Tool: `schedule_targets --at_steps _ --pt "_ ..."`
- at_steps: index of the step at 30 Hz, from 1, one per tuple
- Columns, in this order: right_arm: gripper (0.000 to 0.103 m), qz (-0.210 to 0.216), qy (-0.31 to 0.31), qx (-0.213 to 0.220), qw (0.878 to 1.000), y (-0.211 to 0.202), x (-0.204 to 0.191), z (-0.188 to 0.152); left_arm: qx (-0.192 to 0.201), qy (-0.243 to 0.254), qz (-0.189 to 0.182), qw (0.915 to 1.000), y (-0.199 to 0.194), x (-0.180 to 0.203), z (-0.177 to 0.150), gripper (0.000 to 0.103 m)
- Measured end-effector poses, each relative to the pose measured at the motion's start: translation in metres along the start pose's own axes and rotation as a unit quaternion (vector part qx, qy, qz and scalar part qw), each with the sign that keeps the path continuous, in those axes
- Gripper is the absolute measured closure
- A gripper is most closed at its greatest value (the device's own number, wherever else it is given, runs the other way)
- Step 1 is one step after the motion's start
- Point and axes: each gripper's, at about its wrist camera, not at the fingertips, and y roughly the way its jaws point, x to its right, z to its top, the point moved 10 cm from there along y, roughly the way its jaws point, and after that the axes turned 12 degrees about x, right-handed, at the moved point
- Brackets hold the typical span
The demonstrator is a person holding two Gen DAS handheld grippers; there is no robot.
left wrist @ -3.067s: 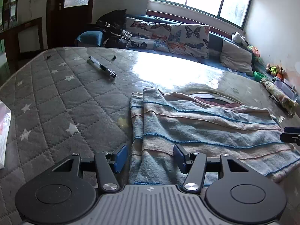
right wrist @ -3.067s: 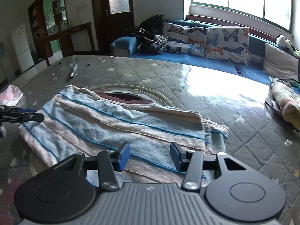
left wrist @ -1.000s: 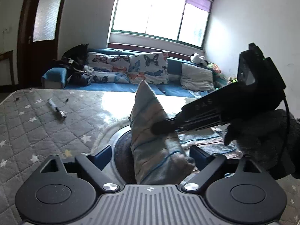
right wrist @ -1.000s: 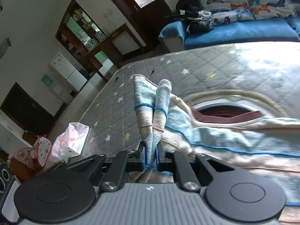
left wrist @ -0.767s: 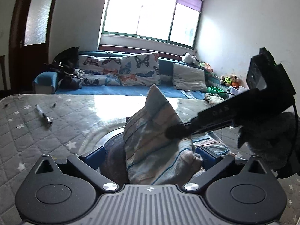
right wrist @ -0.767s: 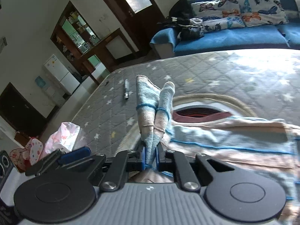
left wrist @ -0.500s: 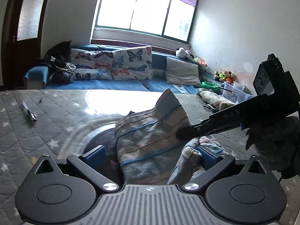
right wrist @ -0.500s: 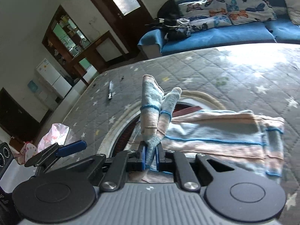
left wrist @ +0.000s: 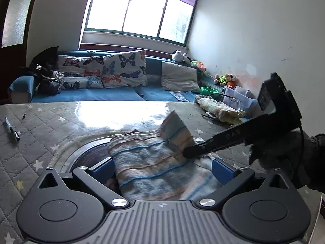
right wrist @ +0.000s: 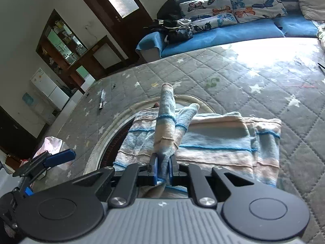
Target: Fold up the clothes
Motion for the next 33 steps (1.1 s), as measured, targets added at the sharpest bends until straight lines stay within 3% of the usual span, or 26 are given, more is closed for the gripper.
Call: schedule_targets --at_steps 11,14,15,16,28,29,30,33 --pt "0.097 -0.016 0.015 0.017 1.0 -0.016 0.024 0.015 -0.02 0.001 0.041 0.9989 0.035 -0.014 0.0 0.0" --pt "0.088 -0.019 0.026 0.01 0.999 -0.01 0.032 0.009 -0.022 -0.006 0.05 0.9985 0.04 -0.019 0.0 0.0" --pt "0.077 -0.014 0.033 0.011 0.999 -0.008 0.034 0.007 -0.023 -0.005 0.05 0.9985 0.038 -0.019 -0.001 0.0" --pt "0.075 -0.01 0.041 0.012 0.999 -0.005 0.037 0.005 -0.025 -0.002 0.052 0.9983 0.037 -0.02 -0.002 0.0" --pt "0.067 0.012 0.093 0.007 0.996 0.033 0.046 -0.013 -0.045 -0.01 0.07 0.9965 0.043 -0.03 -0.016 0.0" --pt "0.069 0.013 0.089 0.009 0.996 0.034 0.044 -0.013 -0.045 -0.01 0.071 0.9964 0.043 -0.03 -0.016 0.0" --pt "0.08 0.015 0.087 0.01 0.996 0.034 0.043 -0.013 -0.046 -0.01 0.072 0.9963 0.044 -0.03 -0.016 0.0" --pt "0.094 0.02 0.091 0.017 0.996 0.03 0.04 -0.009 -0.046 -0.006 0.071 0.9964 0.046 -0.028 -0.014 0.0"
